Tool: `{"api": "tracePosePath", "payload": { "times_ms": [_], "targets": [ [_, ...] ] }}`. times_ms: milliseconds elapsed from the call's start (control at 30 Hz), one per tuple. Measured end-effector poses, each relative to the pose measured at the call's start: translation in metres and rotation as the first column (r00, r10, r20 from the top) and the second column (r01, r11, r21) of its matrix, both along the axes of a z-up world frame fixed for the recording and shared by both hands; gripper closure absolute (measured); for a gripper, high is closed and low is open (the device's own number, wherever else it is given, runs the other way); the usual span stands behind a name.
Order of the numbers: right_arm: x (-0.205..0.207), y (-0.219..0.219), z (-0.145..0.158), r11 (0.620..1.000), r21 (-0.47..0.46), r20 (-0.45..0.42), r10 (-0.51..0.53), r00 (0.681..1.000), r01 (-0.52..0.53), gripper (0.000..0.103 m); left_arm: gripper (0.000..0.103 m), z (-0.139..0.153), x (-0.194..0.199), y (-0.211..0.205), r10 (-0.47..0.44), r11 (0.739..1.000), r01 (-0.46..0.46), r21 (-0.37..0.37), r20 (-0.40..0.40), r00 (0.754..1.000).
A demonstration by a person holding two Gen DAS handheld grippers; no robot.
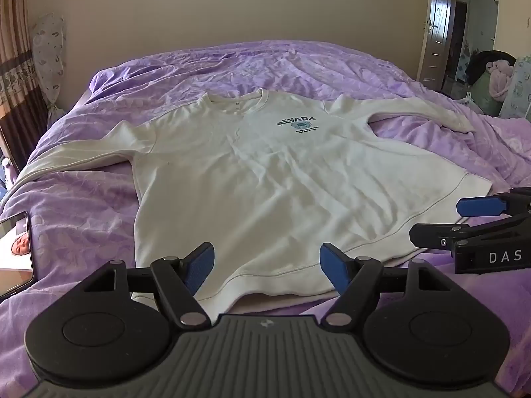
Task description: Fold small clothes
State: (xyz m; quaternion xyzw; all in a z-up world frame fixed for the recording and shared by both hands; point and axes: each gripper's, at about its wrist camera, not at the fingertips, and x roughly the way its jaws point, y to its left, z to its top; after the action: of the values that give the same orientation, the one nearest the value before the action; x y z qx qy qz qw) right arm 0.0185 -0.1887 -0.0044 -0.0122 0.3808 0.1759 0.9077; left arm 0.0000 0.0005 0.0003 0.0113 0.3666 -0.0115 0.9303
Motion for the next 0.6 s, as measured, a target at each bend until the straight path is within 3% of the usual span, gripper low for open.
{"api": "tracePosePath", "payload": {
  "times_ms": [600],
  "targets": [
    [0.0010,0.0006,-0.0005,1.000,0.001,-0.007,0.001,1.000,-0.001,0.021,0.017,-0.0001,-0.0001,-0.0002,-0.001,1.000,0.001,0.005,-0.004,1.000]
  ]
}}
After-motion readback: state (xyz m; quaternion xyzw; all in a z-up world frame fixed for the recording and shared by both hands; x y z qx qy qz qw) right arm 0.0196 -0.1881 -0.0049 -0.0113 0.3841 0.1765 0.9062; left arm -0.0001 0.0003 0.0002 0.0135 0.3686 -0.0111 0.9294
